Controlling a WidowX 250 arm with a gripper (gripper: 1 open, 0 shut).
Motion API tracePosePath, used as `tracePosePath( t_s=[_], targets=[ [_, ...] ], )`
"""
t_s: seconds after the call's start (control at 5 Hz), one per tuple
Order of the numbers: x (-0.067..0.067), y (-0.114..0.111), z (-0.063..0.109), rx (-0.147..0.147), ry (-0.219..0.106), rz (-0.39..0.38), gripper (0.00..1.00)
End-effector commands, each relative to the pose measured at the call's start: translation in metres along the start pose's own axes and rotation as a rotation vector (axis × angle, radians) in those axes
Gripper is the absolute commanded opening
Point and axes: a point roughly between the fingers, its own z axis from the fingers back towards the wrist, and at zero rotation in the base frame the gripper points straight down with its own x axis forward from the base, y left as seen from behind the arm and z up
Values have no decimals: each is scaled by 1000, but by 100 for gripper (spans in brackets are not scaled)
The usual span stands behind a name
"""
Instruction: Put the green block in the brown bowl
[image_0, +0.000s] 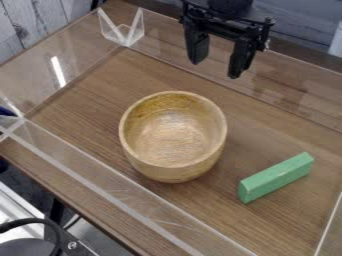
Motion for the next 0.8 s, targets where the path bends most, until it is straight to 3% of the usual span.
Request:
tracePosePath(
  t_s=[0.0, 0.4, 0.6],
  targets=[
    [-5, -7, -9, -1, 20, -40, 100],
    [-28, -53, -26, -2, 16, -310, 100],
    [-36, -76, -37, 0, 14, -398, 100]
  ],
)
